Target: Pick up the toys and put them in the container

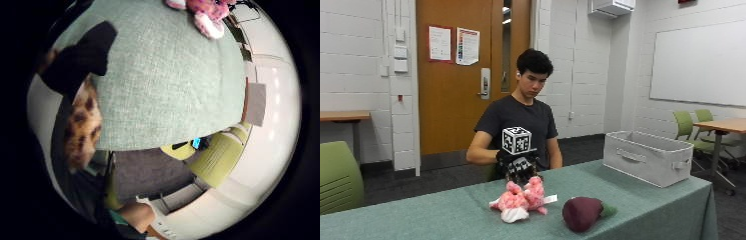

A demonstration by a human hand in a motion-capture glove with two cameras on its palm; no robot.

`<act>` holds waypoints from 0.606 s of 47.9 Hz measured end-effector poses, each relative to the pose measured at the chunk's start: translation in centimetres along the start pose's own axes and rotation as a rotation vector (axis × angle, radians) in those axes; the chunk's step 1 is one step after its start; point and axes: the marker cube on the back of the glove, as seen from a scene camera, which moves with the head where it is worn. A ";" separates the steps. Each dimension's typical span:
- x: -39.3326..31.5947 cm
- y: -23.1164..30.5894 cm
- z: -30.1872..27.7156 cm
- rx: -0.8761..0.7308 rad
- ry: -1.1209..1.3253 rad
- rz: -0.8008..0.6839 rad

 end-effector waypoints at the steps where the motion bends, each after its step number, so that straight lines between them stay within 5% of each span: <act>1: 0.1 -0.2 -0.1 0.010 0.002 -0.002; 14: -1.3 -3.1 -5.3 0.176 0.005 -0.028; 29: -16.6 -9.2 -25.9 0.470 0.074 -0.254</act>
